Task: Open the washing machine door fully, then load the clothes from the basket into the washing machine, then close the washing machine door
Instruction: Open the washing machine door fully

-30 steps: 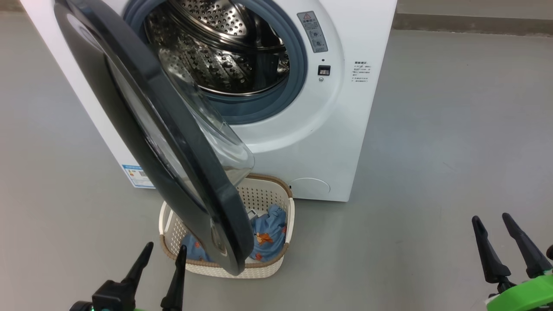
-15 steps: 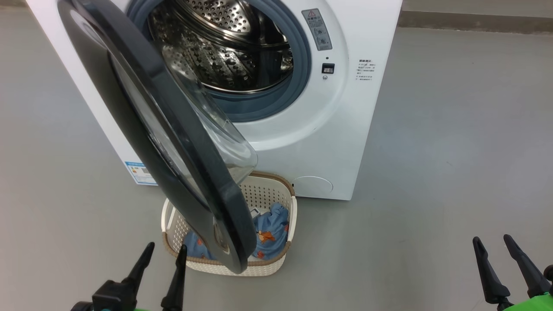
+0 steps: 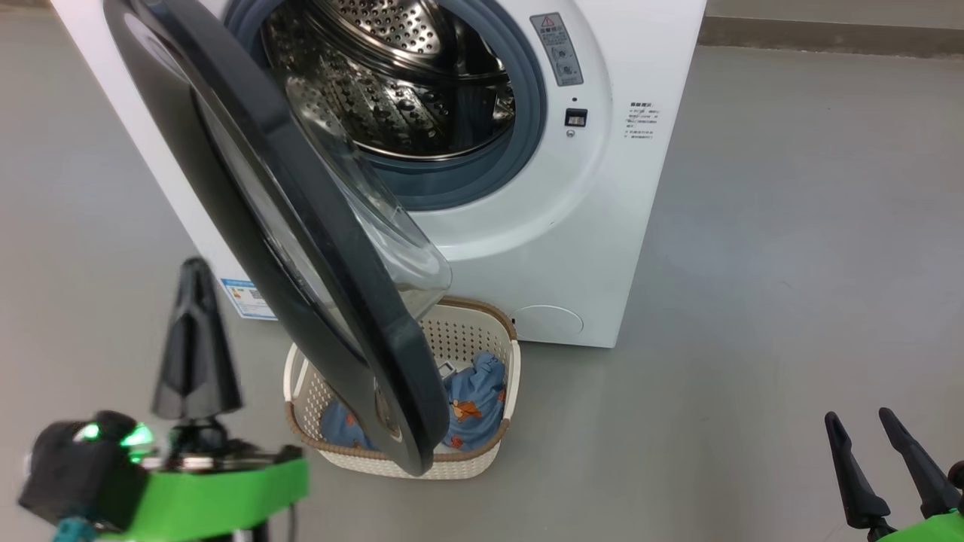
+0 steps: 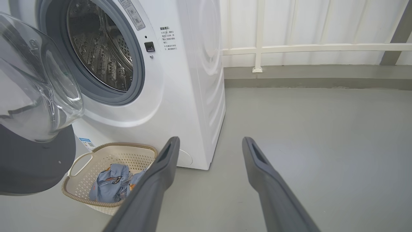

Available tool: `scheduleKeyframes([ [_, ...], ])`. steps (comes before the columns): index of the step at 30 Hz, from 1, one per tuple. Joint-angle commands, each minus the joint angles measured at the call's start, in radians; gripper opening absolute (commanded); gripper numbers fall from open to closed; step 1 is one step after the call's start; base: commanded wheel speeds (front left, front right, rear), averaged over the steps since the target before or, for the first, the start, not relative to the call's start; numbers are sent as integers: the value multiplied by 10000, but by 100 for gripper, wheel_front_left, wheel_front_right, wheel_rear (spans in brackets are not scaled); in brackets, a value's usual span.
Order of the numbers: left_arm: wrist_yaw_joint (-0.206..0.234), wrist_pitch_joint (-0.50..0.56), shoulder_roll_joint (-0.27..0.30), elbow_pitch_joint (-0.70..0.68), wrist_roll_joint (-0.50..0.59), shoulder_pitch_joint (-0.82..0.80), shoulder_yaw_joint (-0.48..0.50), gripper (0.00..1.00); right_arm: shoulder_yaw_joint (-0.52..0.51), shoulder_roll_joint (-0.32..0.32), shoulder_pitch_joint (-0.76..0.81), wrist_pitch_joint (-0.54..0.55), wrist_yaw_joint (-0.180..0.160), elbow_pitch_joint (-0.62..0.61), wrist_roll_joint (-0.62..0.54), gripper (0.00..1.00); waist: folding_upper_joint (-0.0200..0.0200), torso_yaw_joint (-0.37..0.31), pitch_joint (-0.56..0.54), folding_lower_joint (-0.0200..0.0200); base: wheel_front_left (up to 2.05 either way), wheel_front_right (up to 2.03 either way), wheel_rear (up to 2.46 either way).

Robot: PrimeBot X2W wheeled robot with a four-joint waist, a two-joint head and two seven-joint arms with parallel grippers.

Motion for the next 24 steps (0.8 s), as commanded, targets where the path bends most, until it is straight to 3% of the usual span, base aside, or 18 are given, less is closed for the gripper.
scheduleKeyframes([
  [1,121,-51,83,-945,45,-438,-302,0,126,-231,-62,-120,88,-263,-80,100,0,-3,12,0,0,0,0],
  [6,69,-51,83,-1165,465,-422,-2100,0,183,-209,-75,-120,88,-322,-128,100,0,-45,-1,0,0,0,0],
  [7,69,-51,83,-1165,465,-422,-2100,0,183,-209,-75,-120,88,-322,-128,100,0,-45,-1,0,0,0,0],
  [13,-144,-51,83,91,117,-400,-3544,0,210,-211,-127,-120,88,-339,-131,100,0,-89,36,0,0,0,0],
  [24,-290,-51,83,2899,-942,-1055,-4267,0,237,-166,-190,-120,88,-324,-125,100,0,-153,134,0,0,0,0],
])
